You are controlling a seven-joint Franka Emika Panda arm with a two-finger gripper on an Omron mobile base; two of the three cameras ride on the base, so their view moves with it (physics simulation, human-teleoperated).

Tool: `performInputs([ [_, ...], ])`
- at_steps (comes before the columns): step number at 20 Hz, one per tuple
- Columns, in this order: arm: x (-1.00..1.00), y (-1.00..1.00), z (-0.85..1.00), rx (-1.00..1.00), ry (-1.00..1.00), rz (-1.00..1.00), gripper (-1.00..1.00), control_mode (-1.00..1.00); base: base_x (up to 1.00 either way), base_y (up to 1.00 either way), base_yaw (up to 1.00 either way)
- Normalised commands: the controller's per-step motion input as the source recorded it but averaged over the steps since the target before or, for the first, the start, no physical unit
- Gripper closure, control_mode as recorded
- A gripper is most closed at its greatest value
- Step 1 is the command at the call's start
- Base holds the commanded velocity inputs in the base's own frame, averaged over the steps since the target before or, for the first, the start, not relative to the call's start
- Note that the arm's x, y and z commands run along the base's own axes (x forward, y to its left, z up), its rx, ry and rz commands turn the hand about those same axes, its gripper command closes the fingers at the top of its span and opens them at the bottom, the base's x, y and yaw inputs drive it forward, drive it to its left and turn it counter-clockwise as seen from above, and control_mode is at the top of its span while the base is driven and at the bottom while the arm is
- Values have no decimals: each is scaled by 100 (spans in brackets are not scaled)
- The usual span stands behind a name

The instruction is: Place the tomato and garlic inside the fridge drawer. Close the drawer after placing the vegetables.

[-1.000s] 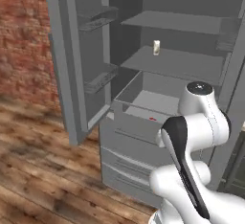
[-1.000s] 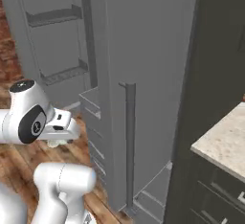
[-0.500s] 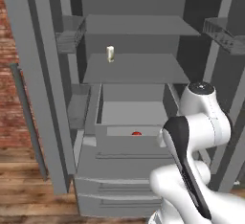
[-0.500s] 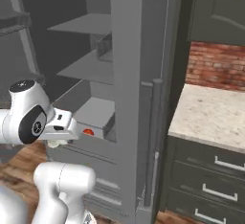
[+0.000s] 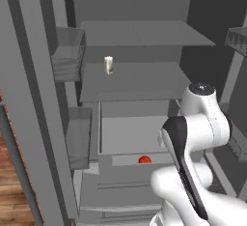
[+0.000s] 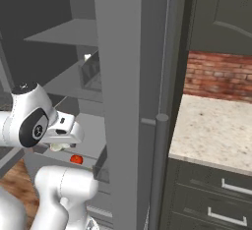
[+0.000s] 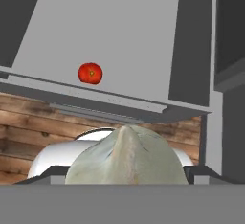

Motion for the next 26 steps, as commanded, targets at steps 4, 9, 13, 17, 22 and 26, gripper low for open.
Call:
performInputs([
  [4,0,0,0,0,0,0,100,100,8,2,1],
  [9,75,21,0,0,0,0,100,-100,12,3,0],
  [13,100,29,-18,0,2,0,100,-100,0,0,0],
  [17,97,26,-64,0,13,0,100,-100,0,0,0],
  [22,51,26,-83,0,4,0,100,-100,0,0,0],
  [26,34,1,-50,0,0,0,100,-100,0,0,0],
])
